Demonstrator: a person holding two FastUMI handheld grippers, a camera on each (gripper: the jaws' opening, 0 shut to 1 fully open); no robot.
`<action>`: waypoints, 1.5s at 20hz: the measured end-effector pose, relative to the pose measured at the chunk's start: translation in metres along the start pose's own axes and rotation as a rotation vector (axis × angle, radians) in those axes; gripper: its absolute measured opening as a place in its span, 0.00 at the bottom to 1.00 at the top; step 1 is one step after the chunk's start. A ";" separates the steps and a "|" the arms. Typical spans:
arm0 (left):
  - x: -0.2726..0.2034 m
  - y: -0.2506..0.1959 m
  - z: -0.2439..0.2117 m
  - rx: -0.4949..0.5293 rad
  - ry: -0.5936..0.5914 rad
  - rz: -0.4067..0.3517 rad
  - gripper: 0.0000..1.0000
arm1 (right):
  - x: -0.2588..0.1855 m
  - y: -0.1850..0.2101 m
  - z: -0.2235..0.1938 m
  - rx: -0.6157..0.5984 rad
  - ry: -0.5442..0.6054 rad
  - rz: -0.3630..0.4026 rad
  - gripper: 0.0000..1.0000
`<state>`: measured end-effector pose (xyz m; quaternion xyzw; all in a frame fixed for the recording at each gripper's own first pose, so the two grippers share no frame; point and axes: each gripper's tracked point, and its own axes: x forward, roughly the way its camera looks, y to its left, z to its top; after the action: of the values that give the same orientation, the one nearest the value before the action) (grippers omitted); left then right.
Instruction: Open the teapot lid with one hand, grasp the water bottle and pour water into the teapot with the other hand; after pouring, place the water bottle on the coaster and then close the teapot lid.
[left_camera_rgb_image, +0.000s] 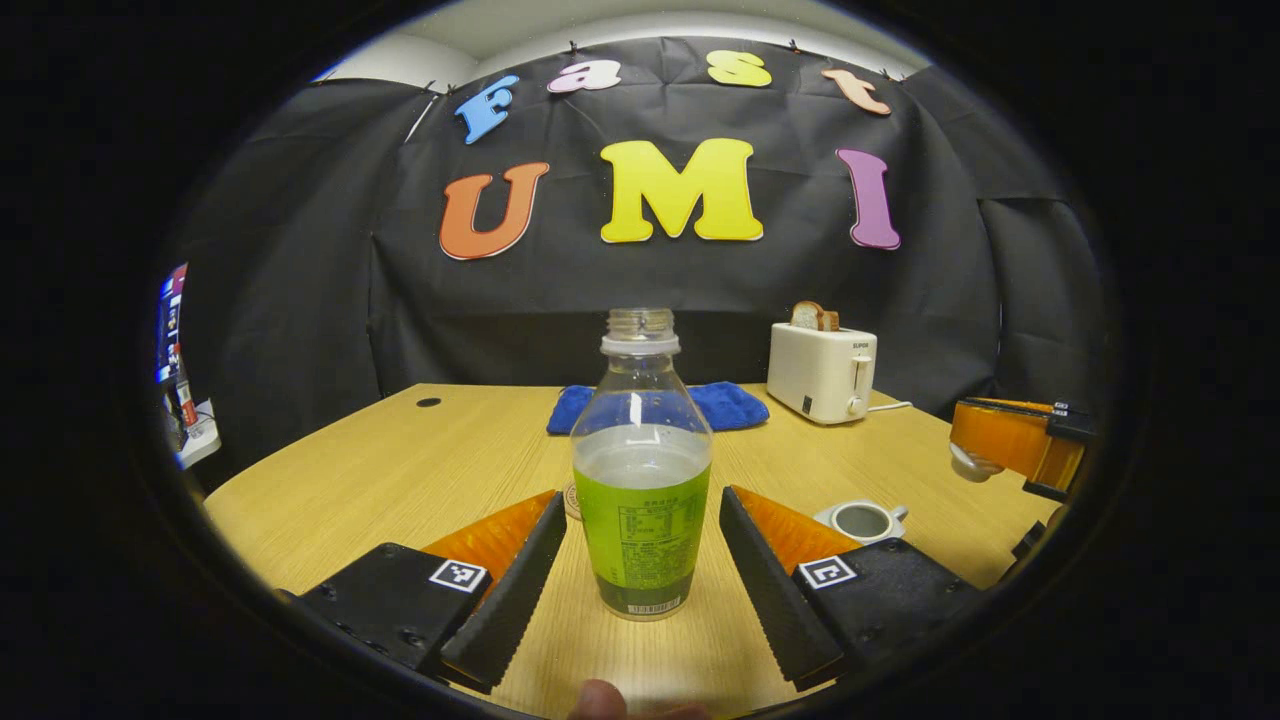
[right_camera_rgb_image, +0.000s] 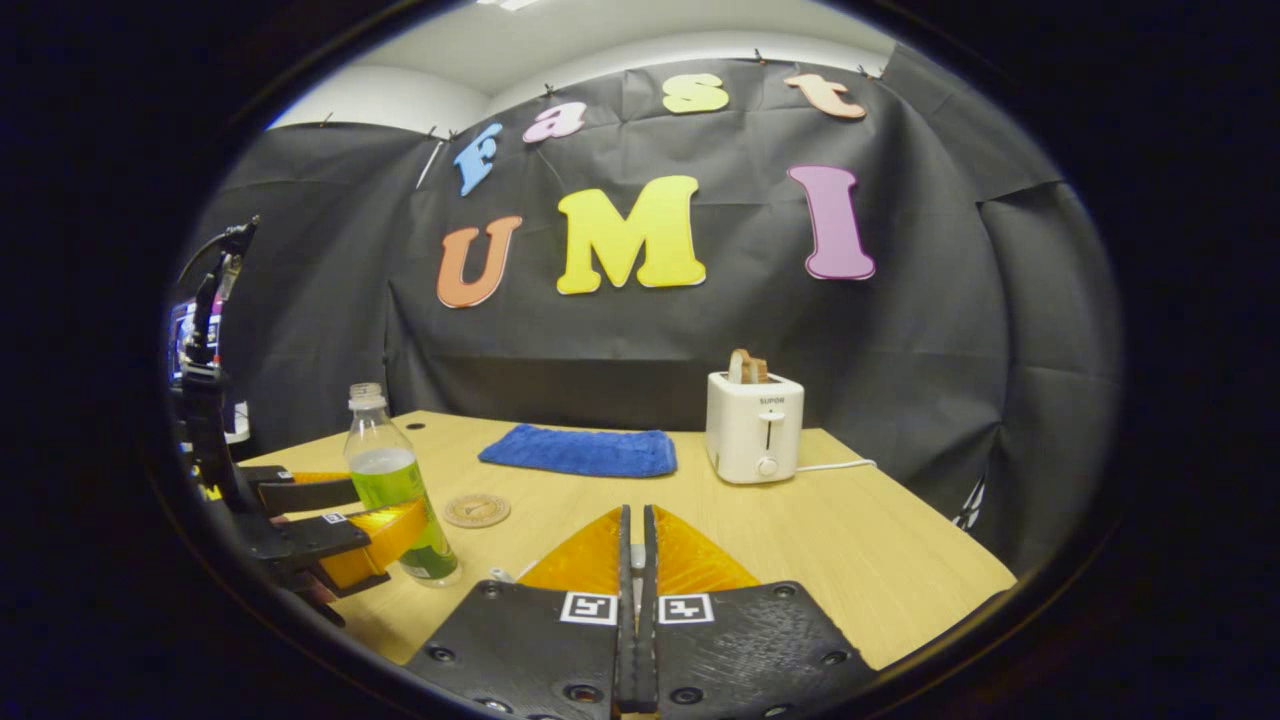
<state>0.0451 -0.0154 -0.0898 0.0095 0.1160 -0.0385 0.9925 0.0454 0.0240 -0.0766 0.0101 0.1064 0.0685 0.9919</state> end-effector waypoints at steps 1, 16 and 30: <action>0.001 0.000 -0.001 0.009 -0.002 0.005 0.97 | 0.000 -0.002 -0.002 0.002 0.006 -0.001 0.01; -0.010 0.024 0.029 0.341 -0.001 0.118 0.74 | -0.005 -0.030 -0.004 0.042 0.003 0.020 0.00; -0.040 0.034 0.039 1.159 0.146 0.166 0.73 | -0.006 -0.050 -0.017 0.035 0.020 0.044 0.01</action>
<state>0.0175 0.0205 -0.0419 0.5620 0.1429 -0.0169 0.8145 0.0428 -0.0259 -0.0939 0.0290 0.1171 0.0884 0.9888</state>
